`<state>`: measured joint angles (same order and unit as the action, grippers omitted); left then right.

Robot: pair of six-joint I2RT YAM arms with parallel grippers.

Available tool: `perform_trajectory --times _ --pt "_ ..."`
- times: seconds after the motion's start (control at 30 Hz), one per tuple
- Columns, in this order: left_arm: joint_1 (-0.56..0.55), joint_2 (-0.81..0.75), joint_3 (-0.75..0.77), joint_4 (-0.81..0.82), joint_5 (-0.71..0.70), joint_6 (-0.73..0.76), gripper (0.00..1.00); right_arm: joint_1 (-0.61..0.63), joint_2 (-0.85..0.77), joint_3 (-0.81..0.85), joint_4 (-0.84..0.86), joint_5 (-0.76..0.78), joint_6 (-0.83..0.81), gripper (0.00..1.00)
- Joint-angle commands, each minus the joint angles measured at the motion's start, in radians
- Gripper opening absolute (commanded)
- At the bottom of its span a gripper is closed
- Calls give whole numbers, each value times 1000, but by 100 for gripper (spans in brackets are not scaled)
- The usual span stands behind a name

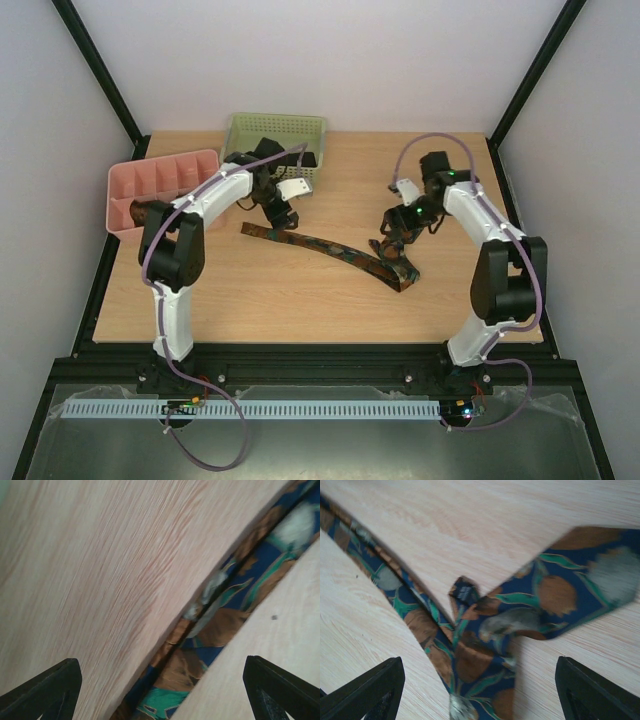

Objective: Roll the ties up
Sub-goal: Flatten out the tie at the center of the board.

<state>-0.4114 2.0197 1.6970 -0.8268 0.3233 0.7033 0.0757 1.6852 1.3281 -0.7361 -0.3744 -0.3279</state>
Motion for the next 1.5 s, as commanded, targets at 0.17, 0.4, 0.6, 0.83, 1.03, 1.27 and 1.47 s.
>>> perform_trajectory --times 0.17,0.4,0.6,0.83,1.03,1.27,1.47 --pt "5 124 -15 74 -179 -82 84 221 170 51 87 315 -58 74" --pt "8 135 -87 125 -215 -129 79 277 228 6 137 447 -53 64" --pt "20 180 -98 94 -315 -145 46 268 199 -128 222 645 -113 61" --pt "79 123 -223 68 -293 -179 31 127 91 -170 229 720 -180 55" --pt "103 63 -341 53 -268 -203 30 -67 -5 -186 193 714 -309 54" --pt "116 9 -395 15 -177 -225 32 -205 -165 -172 -162 399 -532 57" --pt "119 -6 -371 -29 -89 -174 56 -203 -133 -34 -282 4 -635 80"
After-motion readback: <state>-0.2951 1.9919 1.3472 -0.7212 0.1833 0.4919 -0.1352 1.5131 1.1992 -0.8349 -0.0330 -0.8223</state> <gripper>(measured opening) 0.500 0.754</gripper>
